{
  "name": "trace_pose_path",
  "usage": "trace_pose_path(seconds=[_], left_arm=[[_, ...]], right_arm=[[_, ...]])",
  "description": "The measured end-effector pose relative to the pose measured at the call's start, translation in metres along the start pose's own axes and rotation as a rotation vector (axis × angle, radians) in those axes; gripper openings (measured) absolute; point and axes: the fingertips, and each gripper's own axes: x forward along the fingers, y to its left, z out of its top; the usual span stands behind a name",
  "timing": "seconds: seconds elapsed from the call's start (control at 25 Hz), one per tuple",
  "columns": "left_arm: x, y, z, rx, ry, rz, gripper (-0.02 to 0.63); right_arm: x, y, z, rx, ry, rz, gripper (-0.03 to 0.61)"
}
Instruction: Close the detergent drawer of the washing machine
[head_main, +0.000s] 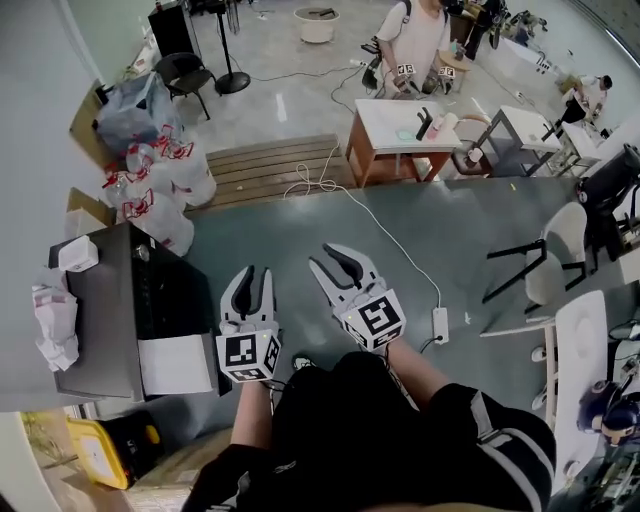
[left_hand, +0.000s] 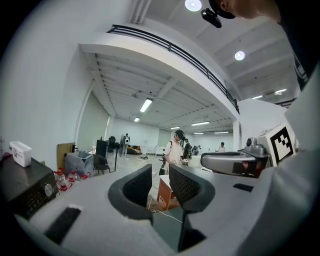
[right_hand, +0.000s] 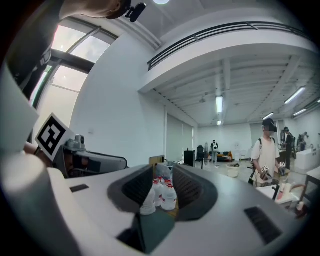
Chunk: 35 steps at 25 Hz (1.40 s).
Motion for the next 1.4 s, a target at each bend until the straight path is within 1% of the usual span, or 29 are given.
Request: trace_pose_path(seconds=[0.2, 0.32, 0.4, 0.56, 0.72, 0.8, 0.88, 1.04, 1.2, 1.28, 1.4], left_arm=[[0.004, 0.038, 0.0, -0.01, -0.001, 0.067, 0.109], [0.006, 0.062, 0.0, -0.014, 0.002, 0.134, 0.109], [0.006, 0.08, -0.002, -0.02, 0.008, 0.193, 0.109], [0.008, 0.121, 0.002, -0.027, -0.006, 0.339, 0.115], [0.007, 0.152, 0.01, -0.028, -0.021, 0.472, 0.12], [0.003, 0.168, 0.013, -0.027, -0.031, 0.551, 0.121], [-0.006, 0.181, 0.015, -0.034, -0.042, 0.636, 0.123], [-0.039, 0.188, 0.006, -0.055, -0.031, 0.799, 0.132], [-0.089, 0.192, -0.005, -0.081, -0.021, 0.964, 0.14], [-0.118, 0.189, -0.01, -0.095, -0.011, 1.052, 0.141], [-0.159, 0.173, -0.022, -0.125, 0.012, 1.193, 0.147]], right_arm=[[0.044, 0.015, 0.0, -0.004, -0.008, 0.097, 0.13], [0.073, 0.02, -0.001, -0.004, -0.01, 0.16, 0.13], [0.094, 0.024, -0.001, -0.009, -0.008, 0.22, 0.132], [0.144, 0.03, 0.005, -0.045, -0.03, 0.362, 0.141], [0.189, 0.042, 0.01, -0.032, -0.003, 0.512, 0.147], [0.209, 0.051, 0.011, -0.034, 0.008, 0.589, 0.147], [0.227, 0.062, 0.012, -0.039, -0.001, 0.67, 0.148], [0.244, 0.091, 0.001, -0.052, -0.007, 0.828, 0.152], [0.251, 0.135, -0.009, -0.051, 0.007, 0.974, 0.157], [0.25, 0.161, -0.011, -0.055, 0.009, 1.06, 0.164], [0.238, 0.194, -0.018, -0.056, 0.028, 1.197, 0.167]])
